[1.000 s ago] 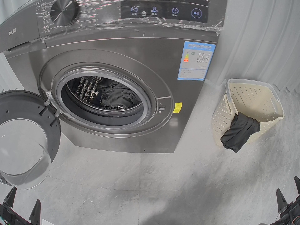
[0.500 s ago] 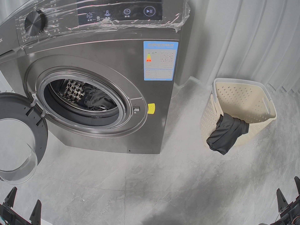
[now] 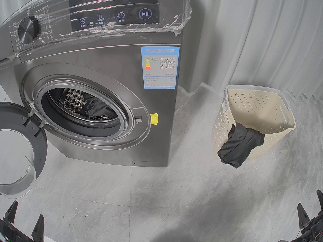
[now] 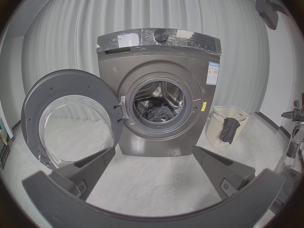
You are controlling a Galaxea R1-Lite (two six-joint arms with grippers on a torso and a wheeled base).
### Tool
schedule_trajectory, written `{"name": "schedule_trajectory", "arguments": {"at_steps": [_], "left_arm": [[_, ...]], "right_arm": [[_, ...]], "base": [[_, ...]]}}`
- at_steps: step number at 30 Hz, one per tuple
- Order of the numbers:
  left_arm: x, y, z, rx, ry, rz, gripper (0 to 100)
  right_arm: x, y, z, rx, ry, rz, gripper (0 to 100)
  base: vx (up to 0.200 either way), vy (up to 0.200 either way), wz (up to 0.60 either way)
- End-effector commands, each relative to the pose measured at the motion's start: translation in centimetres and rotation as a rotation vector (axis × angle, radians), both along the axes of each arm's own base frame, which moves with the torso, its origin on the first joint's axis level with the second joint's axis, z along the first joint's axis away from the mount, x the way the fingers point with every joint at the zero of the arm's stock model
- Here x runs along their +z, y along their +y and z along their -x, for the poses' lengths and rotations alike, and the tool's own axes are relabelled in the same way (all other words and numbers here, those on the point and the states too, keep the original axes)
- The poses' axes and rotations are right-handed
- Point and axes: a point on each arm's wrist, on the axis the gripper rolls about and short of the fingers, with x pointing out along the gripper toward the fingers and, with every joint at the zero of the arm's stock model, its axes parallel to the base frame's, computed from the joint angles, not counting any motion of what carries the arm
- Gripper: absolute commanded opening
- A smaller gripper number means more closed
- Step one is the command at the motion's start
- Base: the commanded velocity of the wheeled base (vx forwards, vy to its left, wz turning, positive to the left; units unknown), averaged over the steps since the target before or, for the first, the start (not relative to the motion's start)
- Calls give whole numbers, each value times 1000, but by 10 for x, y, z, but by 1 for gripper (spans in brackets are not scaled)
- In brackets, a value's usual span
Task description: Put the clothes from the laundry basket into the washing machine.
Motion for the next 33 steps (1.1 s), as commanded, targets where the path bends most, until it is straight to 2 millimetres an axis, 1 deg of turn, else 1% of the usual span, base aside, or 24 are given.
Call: {"name": "schedule_trajectory", "arguments": {"at_steps": [1, 8, 33], "left_arm": [[-5, 0, 0, -2, 5, 0, 100], [-5, 0, 0, -1, 5, -1, 100], [-5, 0, 0, -1, 5, -1, 100]], "right_arm": [[-5, 0, -1, 1, 10, 1, 100], [-5, 0, -1, -1, 10, -1, 100], [-5, 0, -1, -1, 10, -1, 100]], "base": [[0, 0, -600], [0, 0, 0], [0, -200, 0]]}}
